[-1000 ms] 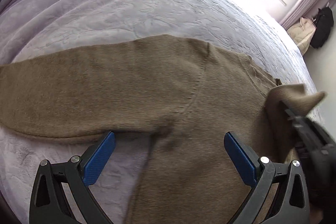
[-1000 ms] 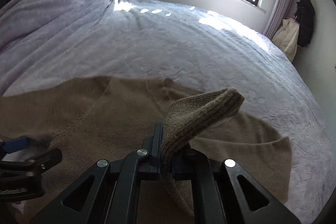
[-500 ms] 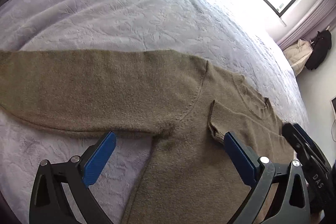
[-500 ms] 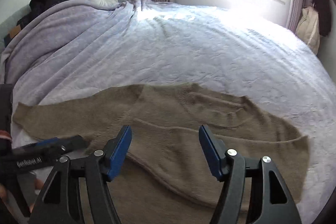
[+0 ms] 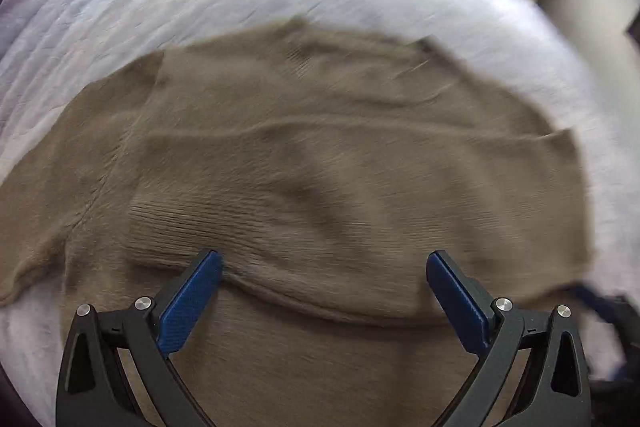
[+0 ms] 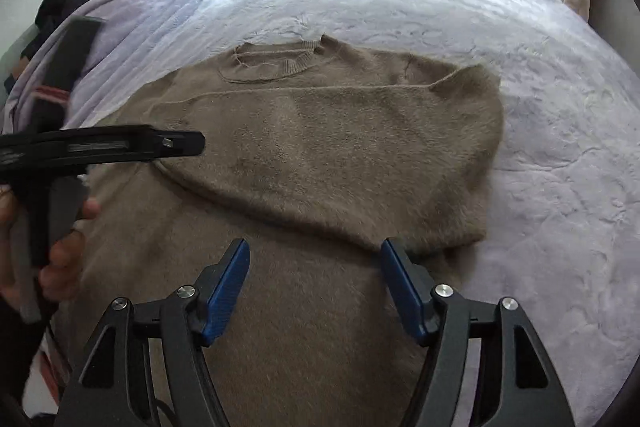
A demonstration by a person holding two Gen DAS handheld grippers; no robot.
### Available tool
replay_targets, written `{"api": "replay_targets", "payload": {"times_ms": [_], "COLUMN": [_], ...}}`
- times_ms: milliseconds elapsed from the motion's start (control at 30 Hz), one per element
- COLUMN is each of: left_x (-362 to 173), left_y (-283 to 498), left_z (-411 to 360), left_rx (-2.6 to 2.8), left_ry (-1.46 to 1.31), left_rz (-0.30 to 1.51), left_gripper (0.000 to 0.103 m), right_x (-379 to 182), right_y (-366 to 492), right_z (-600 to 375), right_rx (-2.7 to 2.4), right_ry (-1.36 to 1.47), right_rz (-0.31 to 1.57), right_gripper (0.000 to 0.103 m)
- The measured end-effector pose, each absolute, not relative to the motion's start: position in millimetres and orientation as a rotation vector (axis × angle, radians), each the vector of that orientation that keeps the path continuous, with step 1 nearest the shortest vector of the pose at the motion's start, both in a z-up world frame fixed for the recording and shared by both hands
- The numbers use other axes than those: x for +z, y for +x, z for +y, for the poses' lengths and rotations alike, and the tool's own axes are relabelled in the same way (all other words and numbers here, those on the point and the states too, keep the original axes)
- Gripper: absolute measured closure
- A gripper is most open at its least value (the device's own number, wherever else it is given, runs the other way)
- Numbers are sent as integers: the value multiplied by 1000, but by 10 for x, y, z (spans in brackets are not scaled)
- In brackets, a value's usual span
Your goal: Fold small clothes
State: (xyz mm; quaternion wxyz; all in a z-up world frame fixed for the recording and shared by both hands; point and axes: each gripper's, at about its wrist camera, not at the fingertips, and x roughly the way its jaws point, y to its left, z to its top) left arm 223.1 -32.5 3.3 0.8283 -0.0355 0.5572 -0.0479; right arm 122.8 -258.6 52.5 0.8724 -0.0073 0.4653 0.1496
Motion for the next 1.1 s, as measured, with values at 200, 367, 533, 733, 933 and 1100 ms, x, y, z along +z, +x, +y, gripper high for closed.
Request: {"api": "replay_targets", "payload": {"times_ms": [200, 367, 533, 733, 933, 1100], "left_x": [62, 6, 173, 58, -47, 177], "left_y": [2270, 2367, 2262, 2246, 2366, 2301], "left_z": [-187, -99, -94, -381, -172, -171], "left_rx": [-33, -12, -6, -6, 23, -30], "left_ry": [-49, -33, -104, 29, -8, -121], "left_rz": [1124, 1130, 1116, 1143, 1174, 1131], "left_gripper": [0, 0, 0, 0, 0, 0], "right_x": [530, 523, 382, 542, 569, 923], "right_y": [1035, 1257, 1454, 1395, 1268, 1161], "right_z": [-2874, -3042, -2902, -3144, -3342, -3388], "right_rx": [112, -5, -55, -114, -167, -1], "right_ry": [-291, -271, -393, -214, -164, -70], "right_rz": [892, 880, 882, 875, 921, 817], "right_gripper": [32, 33, 35, 34, 34, 34]}}
